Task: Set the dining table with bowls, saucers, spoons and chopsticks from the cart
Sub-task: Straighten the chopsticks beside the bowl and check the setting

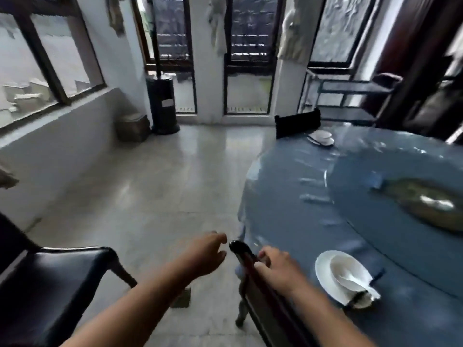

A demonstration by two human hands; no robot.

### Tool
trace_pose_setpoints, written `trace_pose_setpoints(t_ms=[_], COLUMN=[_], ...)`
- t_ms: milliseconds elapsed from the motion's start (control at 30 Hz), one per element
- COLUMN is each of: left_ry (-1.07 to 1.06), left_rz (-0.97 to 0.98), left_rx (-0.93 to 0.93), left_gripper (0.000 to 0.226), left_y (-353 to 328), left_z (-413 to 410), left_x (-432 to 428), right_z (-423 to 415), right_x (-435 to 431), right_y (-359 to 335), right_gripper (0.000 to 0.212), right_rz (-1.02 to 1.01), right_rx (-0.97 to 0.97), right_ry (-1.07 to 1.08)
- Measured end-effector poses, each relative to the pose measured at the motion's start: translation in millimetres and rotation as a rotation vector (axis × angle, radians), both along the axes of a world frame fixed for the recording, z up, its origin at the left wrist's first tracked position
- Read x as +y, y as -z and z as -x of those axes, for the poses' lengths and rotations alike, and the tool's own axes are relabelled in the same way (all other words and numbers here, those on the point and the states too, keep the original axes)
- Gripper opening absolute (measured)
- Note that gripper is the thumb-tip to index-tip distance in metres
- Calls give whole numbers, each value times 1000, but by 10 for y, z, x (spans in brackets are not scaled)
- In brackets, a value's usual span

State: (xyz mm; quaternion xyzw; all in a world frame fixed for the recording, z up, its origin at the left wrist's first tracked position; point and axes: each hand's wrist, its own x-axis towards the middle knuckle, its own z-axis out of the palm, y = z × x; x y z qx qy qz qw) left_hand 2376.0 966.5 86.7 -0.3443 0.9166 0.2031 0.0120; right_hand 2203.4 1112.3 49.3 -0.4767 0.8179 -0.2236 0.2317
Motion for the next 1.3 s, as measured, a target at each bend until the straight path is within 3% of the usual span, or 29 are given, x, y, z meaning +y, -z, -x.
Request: trace_pose_setpoints(t_ms=[233,600,800,933,1167,1300], left_ry=[425,817,919,922,865,826], left_rz=[12,-9,-18,-47,-295,-457], left_rx=[-25,-151,-214,-224,-217,-212], left_gripper=[36,38,40,42,43,43], left_y=[241,750,987,1237,1595,1716], left_z=[1498,2972,3500,3774,3890,3859], left_x=[-204,320,464,448,464,523], right_z=[804,1519,1676,1782,1875,1834], right_x=[332,1206,1466,1516,1504,1509], right_y=[158,450,609,815,1156,1262], right_gripper=[27,27,17,21,27,10], right_rz=[-32,-128,-177,-204,-162,-43], right_rx=[26,-41,33,62,-135,-269], right_ry=[360,841,980,1069,1122,1110])
